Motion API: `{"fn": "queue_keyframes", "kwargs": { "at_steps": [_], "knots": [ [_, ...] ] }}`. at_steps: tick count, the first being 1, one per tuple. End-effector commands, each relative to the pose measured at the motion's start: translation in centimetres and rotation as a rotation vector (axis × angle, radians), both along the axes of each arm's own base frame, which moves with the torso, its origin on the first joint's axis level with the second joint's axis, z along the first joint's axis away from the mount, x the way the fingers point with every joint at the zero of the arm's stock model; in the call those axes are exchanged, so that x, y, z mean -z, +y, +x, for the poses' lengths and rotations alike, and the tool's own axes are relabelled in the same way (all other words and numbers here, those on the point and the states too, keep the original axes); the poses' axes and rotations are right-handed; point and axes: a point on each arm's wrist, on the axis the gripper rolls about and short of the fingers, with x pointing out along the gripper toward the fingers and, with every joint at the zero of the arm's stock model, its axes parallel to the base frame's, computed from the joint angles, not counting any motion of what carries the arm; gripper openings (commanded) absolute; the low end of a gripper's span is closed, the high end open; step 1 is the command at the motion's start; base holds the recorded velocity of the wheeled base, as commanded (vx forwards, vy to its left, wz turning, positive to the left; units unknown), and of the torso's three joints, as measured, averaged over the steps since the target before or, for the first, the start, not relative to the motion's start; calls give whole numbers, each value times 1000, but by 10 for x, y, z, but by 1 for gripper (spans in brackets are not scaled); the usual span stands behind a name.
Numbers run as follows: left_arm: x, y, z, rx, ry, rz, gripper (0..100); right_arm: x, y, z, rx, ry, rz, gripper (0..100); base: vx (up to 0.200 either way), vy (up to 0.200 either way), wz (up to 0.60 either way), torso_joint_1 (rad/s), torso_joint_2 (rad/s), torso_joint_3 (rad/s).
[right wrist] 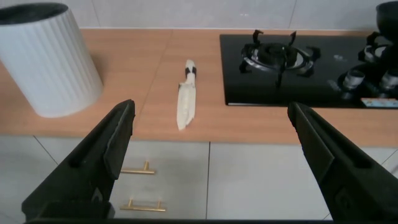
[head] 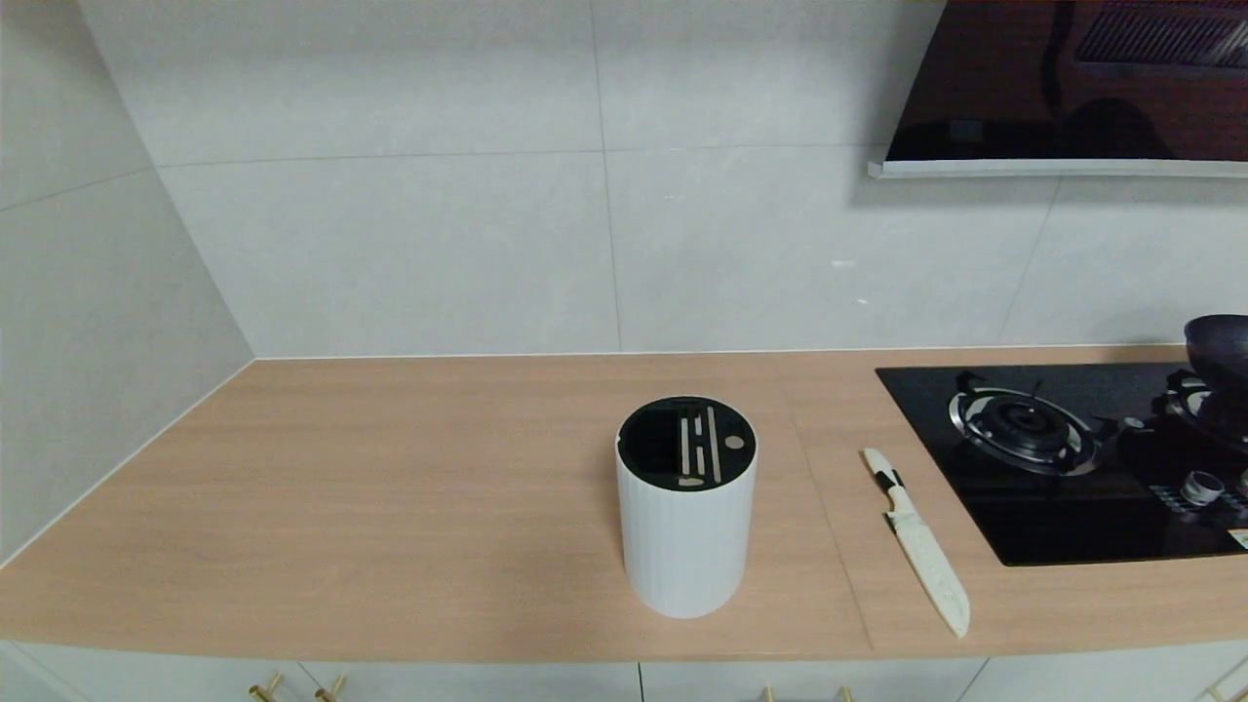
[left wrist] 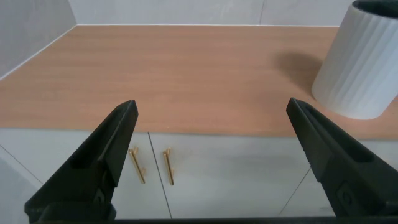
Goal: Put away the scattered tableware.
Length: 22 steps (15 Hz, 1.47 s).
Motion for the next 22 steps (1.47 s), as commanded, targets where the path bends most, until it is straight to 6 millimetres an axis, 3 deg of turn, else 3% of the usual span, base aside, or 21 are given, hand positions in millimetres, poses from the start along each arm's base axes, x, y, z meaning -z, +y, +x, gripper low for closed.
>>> {"fn": "queue_keyframes", "kwargs": {
  "at_steps": [1, 12, 14, 17, 20, 22],
  "knots": [
    [0, 0, 0, 0, 0, 0, 100, 0, 0, 0, -2, 1, 0, 100, 0, 0, 0, 61, -119, -56],
    [0, 0, 0, 0, 0, 0, 100, -3, 0, -1, 0, -14, -31, 100, 0, 0, 0, 0, 0, 0],
    [0, 0, 0, 0, 0, 0, 100, -43, 0, -8, -51, -86, -25, 100, 0, 0, 0, 0, 0, 0],
    [0, 0, 0, 0, 0, 0, 100, -59, 2, 13, -128, 71, -25, 100, 0, 0, 0, 0, 0, 0],
    [0, 0, 0, 0, 0, 0, 100, -82, 4, 52, -170, 262, -19, 100, 0, 0, 0, 0, 0, 0],
    [0, 0, 0, 0, 0, 0, 100, -99, 8, 100, -194, 386, -21, 100, 0, 0, 0, 0, 0, 0]
  ]
}}
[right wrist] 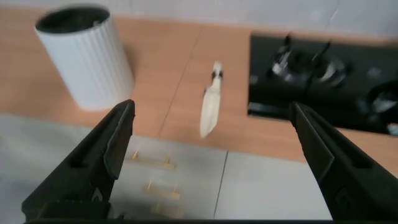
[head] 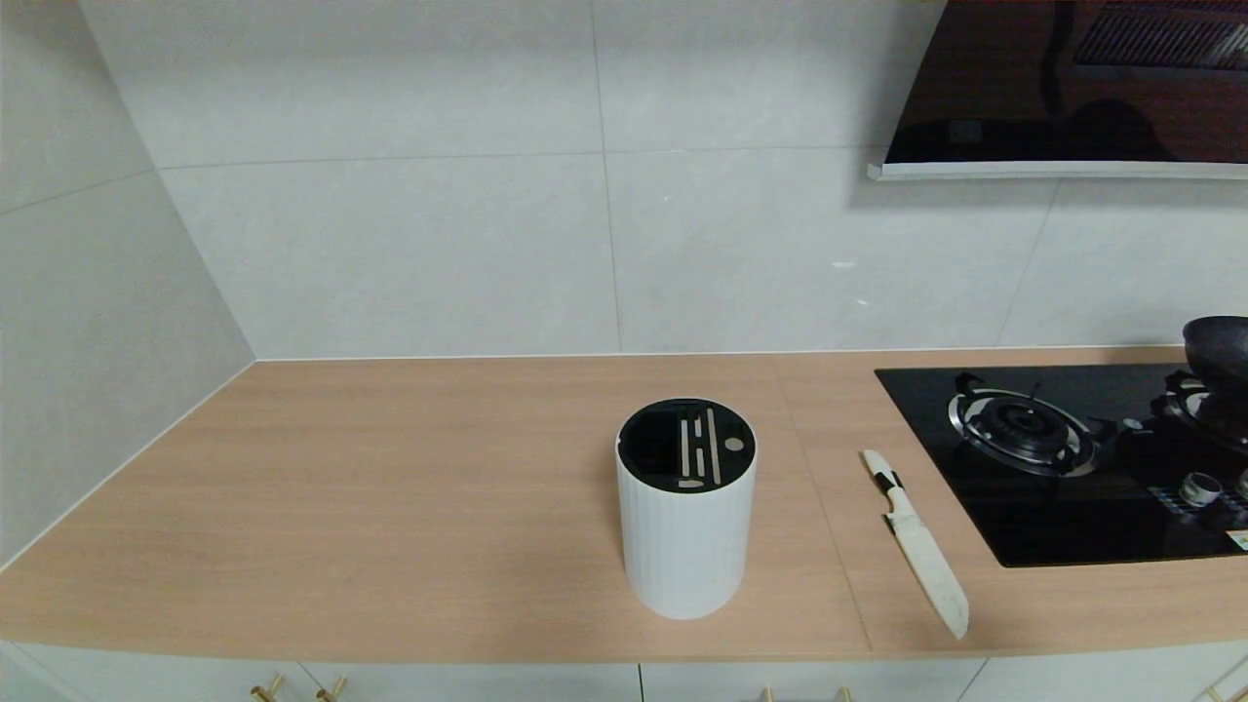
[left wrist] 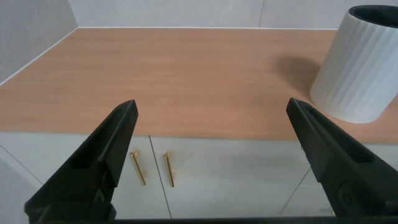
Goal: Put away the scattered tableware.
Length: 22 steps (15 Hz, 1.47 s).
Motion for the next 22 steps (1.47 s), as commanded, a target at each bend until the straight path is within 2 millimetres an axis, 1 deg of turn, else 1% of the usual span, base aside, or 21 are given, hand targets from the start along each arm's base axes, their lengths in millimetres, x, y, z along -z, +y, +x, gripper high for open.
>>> {"fn": "queue_keyframes", "kwargs": {
  "at_steps": [1, 2, 4, 6, 7, 9, 12, 15, 18, 22],
  "knots": [
    [0, 0, 0, 0, 0, -1, 100, -18, 6, 68, -39, 205, -12, 100, 0, 0, 0, 0, 0, 0],
    [0, 0, 0, 0, 0, -1, 100, -15, 9, 94, -47, 255, -18, 100, 0, 0, 0, 0, 0, 0],
    [0, 0, 0, 0, 0, -1, 100, -3, 17, 132, -67, 315, -25, 100, 0, 0, 0, 0, 0, 0],
    [0, 0, 0, 0, 0, -1, 100, 17, 26, 169, -77, 349, -40, 100, 0, 0, 0, 0, 0, 0],
    [0, 0, 0, 0, -1, -1, 100, 26, 29, 182, -69, 362, -51, 100, 0, 0, 0, 0, 0, 0],
    [0, 0, 0, 0, 0, -1, 100, 51, 39, 211, -37, 369, -83, 100, 0, 0, 0, 0, 0, 0],
    [0, 0, 0, 0, 0, -1, 100, 81, 47, 243, 12, 378, -115, 100, 0, 0, 0, 0, 0, 0],
    [0, 0, 0, 0, -1, -2, 100, 101, 52, 268, 29, 416, -130, 100, 0, 0, 0, 0, 0, 0],
    [0, 0, 0, 0, 0, -2, 100, 116, 54, 279, 32, 446, -137, 100, 0, 0, 0, 0, 0, 0],
    [0, 0, 0, 0, 0, -2, 100, 152, 56, 296, 35, 462, -139, 100, 0, 0, 0, 0, 0, 0]
  ]
}}
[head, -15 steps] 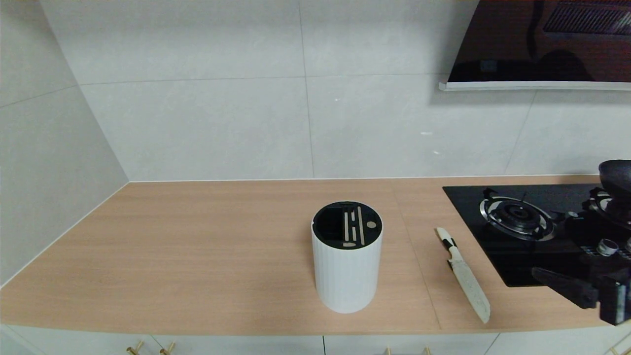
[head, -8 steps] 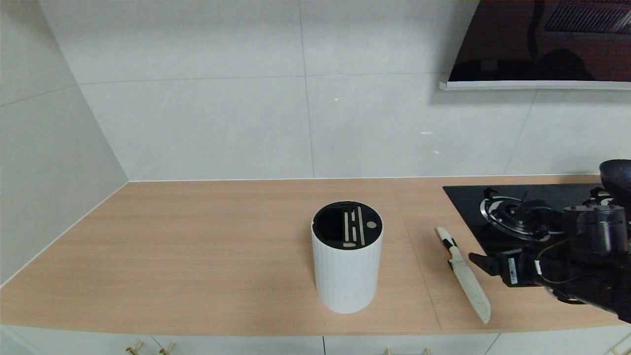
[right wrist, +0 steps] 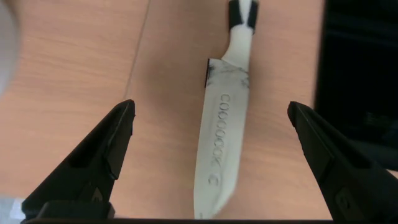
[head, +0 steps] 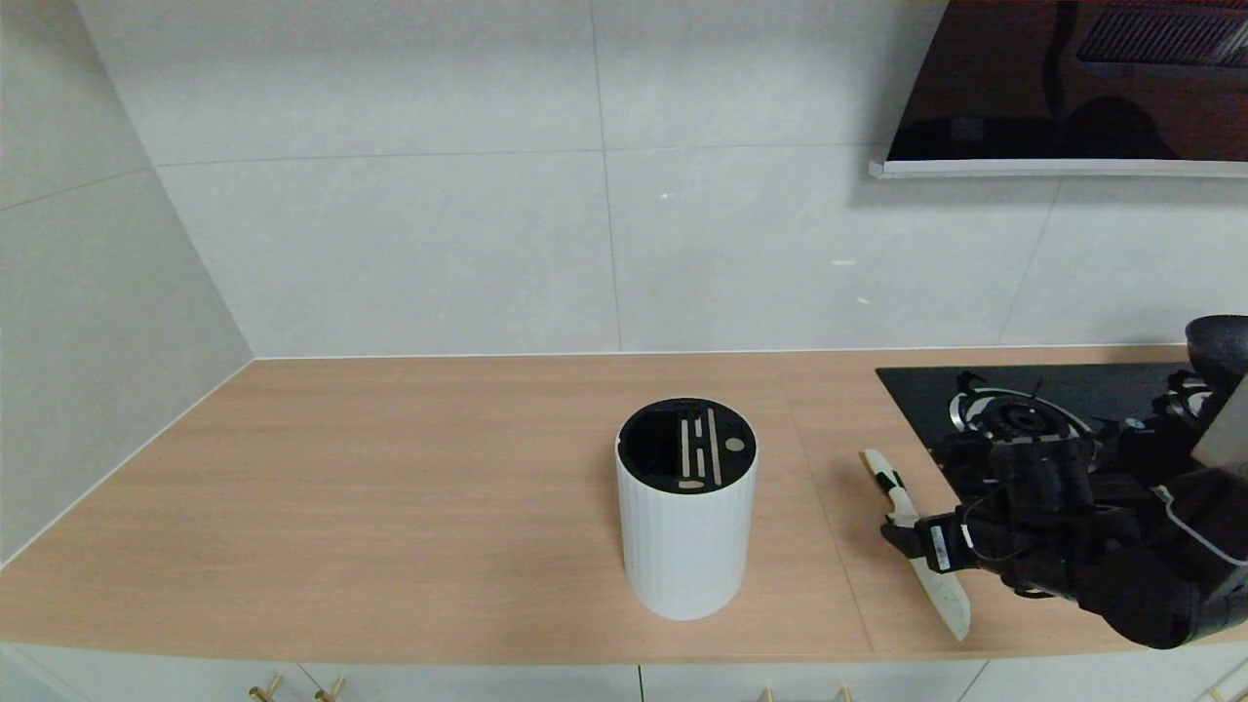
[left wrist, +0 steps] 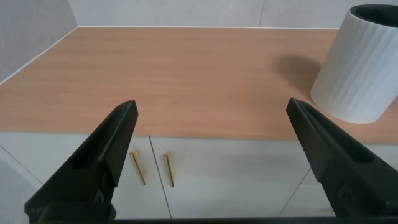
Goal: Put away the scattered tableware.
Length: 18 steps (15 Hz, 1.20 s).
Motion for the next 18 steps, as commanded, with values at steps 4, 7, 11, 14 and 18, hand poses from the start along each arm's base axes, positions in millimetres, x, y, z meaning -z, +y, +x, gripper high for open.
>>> {"fn": "queue_keyframes", "kwargs": {
  "at_steps": [4, 7, 11, 14, 18],
  "knots": [
    [0, 0, 0, -1, 0, 0, 100, 46, 2, 25, 22, 35, -11, 100, 0, 0, 0, 0, 0, 0],
    [0, 0, 0, -1, -1, -1, 100, 58, -4, 37, 57, -1, -5, 100, 0, 0, 0, 0, 0, 0],
    [0, 0, 0, -1, 0, -1, 100, 62, -4, 44, 69, -20, -6, 100, 0, 0, 0, 0, 0, 0],
    [0, 0, 0, -1, 0, -1, 100, 61, -3, 46, 80, -29, 3, 100, 0, 0, 0, 0, 0, 0],
    [0, 0, 0, -1, -1, -1, 100, 61, -8, 47, 95, -29, 4, 0, 0, 0, 0, 0, 0, 0]
  ]
}}
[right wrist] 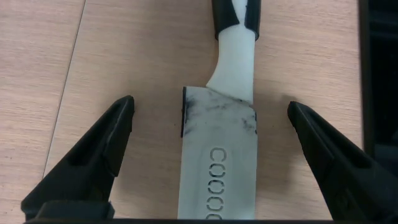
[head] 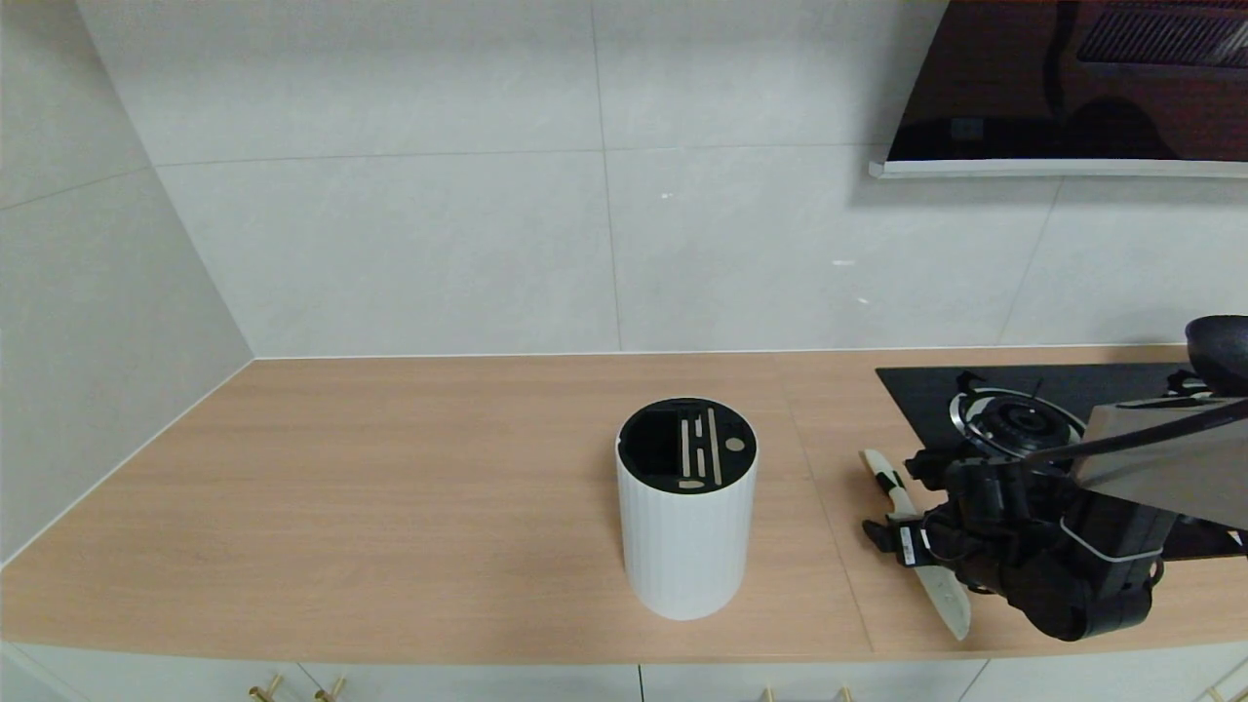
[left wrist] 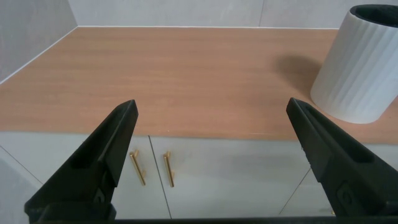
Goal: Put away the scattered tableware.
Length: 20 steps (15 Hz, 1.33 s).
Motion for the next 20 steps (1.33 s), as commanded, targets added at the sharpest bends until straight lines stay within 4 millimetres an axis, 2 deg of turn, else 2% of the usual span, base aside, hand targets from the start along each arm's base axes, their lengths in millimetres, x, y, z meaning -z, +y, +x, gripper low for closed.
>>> {"fn": "queue_keyframes", "kwargs": {
  "at_steps": [1, 9, 12, 13, 15, 20],
  "knots": [
    [0, 0, 0, 0, 0, 0, 100, 0, -1, -1, 3, 1, -1, 0, 0, 0, 0, 0, 0, 0],
    [0, 0, 0, 0, 0, 1, 100, -3, -1, -2, 6, -3, 1, 0, 0, 0, 0, 0, 0, 0],
    [0, 0, 0, 0, 0, 1, 100, -33, 0, -8, 38, -71, 28, 0, 0, 0, 0, 0, 0, 0],
    [0, 0, 0, 0, 0, 1, 100, -35, 0, -8, 39, -76, 30, 0, 0, 0, 0, 0, 0, 0],
    [0, 0, 0, 0, 1, 3, 100, -74, 4, -22, 24, -162, 52, 0, 0, 0, 0, 0, 0, 0],
    [-2, 0, 0, -4, -15, 36, 100, -134, 25, -60, -56, -308, 108, 0, 0, 0, 0, 0, 0, 0]
  ]
}}
